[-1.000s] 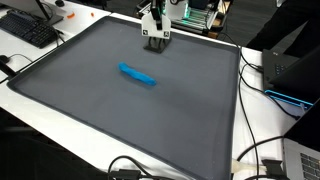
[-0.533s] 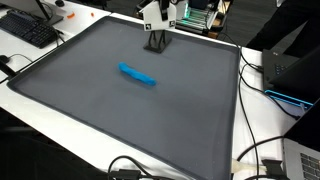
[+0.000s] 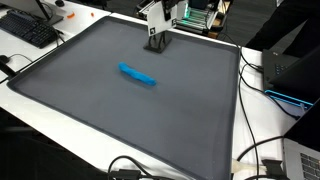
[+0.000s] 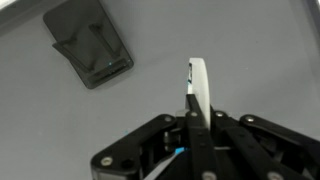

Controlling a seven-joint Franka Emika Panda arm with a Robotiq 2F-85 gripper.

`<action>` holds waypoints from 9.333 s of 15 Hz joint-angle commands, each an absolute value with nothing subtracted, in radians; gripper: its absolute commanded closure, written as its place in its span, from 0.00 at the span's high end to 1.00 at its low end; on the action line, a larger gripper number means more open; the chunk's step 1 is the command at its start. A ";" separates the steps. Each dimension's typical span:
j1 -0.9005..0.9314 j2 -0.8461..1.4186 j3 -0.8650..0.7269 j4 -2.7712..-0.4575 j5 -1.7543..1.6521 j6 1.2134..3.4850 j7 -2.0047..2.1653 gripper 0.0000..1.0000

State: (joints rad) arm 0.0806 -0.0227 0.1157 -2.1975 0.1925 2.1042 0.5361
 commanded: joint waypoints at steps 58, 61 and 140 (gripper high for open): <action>0.175 0.577 0.042 -1.748 -0.112 2.224 0.184 0.01; 0.173 0.585 0.039 -1.749 -0.109 2.232 0.192 0.01; 0.115 0.601 0.054 -1.747 -0.024 2.146 0.091 0.01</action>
